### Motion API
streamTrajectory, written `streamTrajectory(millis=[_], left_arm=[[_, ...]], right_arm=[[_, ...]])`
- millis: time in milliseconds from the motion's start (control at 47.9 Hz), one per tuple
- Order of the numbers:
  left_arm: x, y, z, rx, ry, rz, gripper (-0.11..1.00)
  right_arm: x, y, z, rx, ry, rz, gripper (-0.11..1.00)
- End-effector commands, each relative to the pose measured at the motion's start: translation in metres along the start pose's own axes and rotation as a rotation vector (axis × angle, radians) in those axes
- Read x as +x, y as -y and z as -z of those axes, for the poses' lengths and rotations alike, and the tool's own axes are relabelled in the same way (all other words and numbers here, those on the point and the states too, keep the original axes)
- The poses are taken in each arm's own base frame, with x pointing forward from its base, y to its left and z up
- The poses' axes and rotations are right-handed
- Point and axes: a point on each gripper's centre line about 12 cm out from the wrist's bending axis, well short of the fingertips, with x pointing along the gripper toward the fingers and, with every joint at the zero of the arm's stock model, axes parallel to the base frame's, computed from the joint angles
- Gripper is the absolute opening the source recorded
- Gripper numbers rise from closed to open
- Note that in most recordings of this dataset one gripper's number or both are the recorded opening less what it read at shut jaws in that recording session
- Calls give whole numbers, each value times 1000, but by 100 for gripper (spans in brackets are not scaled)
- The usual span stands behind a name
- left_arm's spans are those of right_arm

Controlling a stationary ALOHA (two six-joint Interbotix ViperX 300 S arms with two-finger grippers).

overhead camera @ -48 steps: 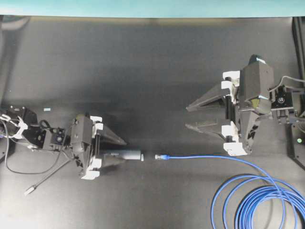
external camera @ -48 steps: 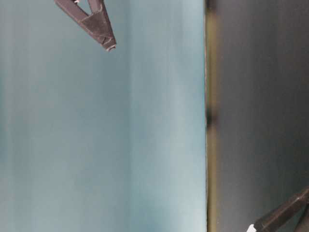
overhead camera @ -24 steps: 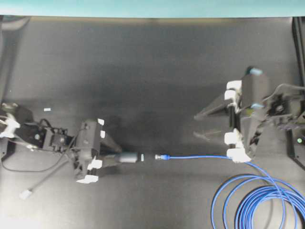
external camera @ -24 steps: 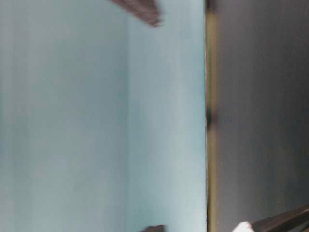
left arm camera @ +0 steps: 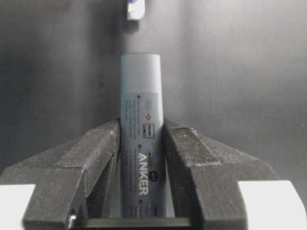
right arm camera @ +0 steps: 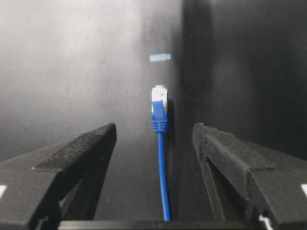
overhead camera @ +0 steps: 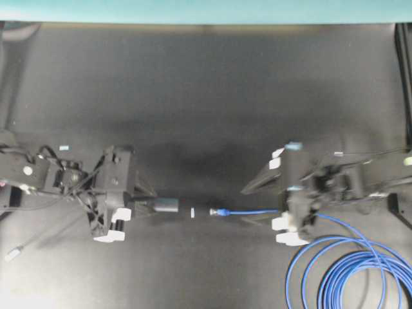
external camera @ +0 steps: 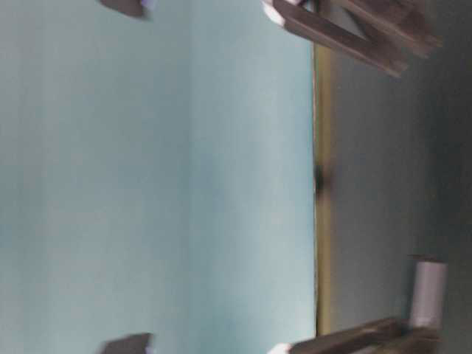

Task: Insert the LAN cable into the hub.
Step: 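Grasp the blue LAN cable plug with the right gripper, then lift hub and plug, aligning the plug with the hub's end port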

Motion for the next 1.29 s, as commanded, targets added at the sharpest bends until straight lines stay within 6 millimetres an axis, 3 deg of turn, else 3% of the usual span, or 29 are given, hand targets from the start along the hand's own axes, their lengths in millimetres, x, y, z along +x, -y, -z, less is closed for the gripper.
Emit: streamTrajectory(millis=[0,376,709,897,1085,1273], left_arm=[[-6,1,-15,3,26,0,28],[-7,2,-17,-17,28,2,28],[-7,3,-17,-19,26,5,28],[-7,2,-17,-19,26,4,28],[-8,2,-16,-19,24,3,28],[-8,0,-21,-16,37,-1,28]], right_arm=[[11,-1,-1,-7,15,-4,64],[41,4,15,-29,-37,12,64],[51,3,30,-34,-102,16,62],[62,1,29,-37,-107,13,48],[58,-2,27,-32,-121,8,13],[43,2,6,-16,-113,20,13]])
